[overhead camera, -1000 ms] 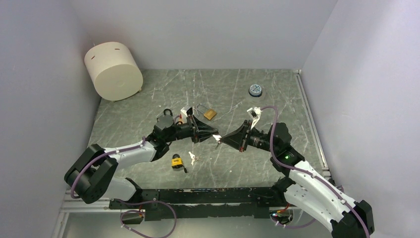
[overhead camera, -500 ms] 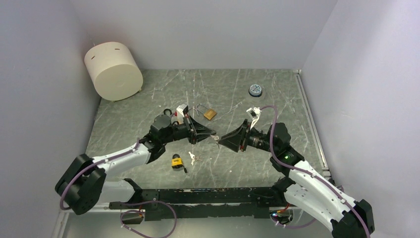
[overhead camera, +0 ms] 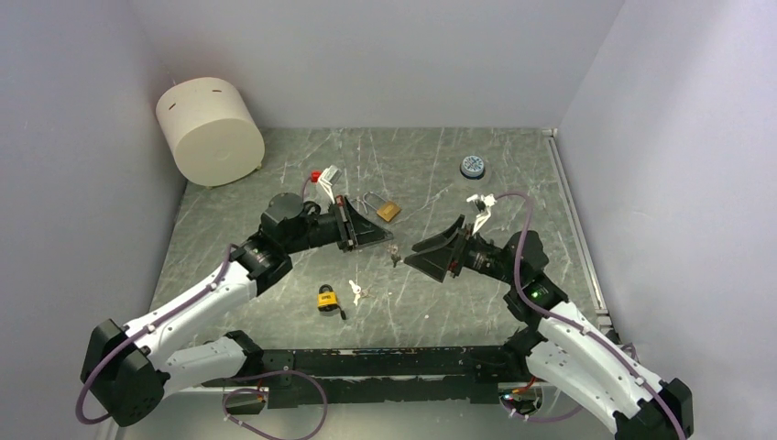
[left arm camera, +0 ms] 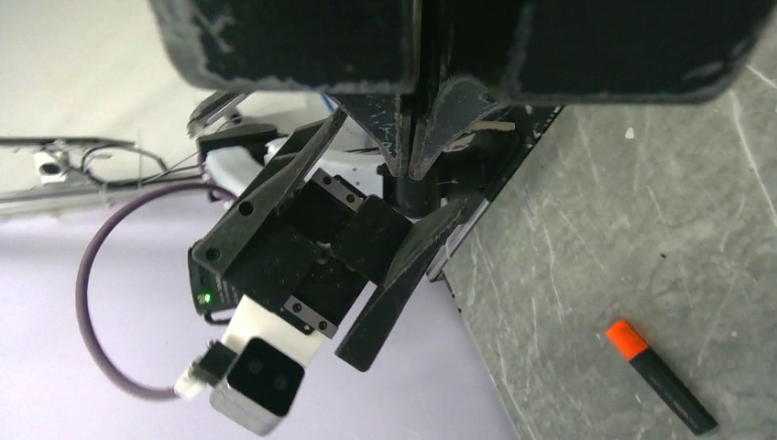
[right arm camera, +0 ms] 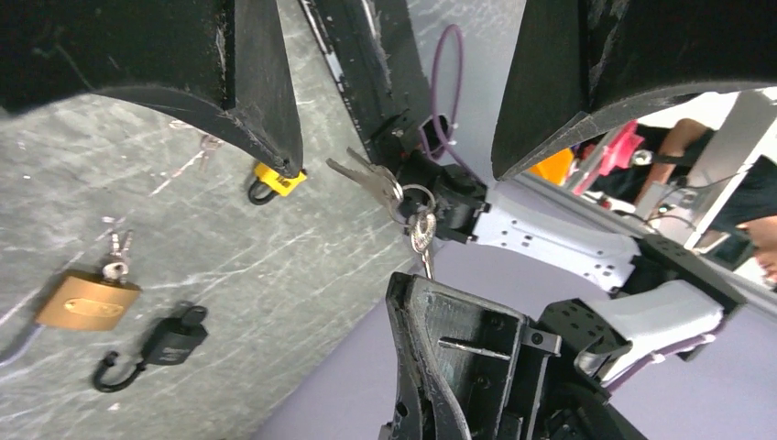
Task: Unlock with the key
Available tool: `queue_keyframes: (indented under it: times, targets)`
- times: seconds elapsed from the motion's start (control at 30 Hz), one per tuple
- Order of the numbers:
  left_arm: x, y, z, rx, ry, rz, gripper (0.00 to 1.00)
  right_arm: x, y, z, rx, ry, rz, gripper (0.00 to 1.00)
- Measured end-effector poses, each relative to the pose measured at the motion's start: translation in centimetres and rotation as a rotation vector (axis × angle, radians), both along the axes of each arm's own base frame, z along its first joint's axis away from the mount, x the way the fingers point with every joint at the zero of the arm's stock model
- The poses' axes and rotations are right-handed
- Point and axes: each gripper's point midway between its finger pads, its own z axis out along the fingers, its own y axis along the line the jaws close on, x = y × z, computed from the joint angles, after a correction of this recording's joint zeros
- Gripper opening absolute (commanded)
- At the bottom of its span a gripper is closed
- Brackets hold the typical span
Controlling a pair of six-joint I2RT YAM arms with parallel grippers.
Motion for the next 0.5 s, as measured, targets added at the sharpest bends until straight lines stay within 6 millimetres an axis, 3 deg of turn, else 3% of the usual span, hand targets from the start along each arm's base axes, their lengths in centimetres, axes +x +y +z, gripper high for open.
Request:
queue_keyframes:
  times: [0.1,0.27,0.5]
  targets:
    - [-0.3,0.0,0.4,0.036,-0.091,-0.034,0.03,-0.4,0.5,0.8,0.040,0.022,0.037,0.71]
    - [-1.0,0.0,0.2,0.074,-0.165,-0.092,0.03,-0.8,1.4,1.5,0.068,0.044,0.085,0.50]
    - [-2.0,-0.4,-0.2,0.073,-0.186,-0.174,0.03,-2.3,3.4,1.2,0.069,0.063,0.171,0.29]
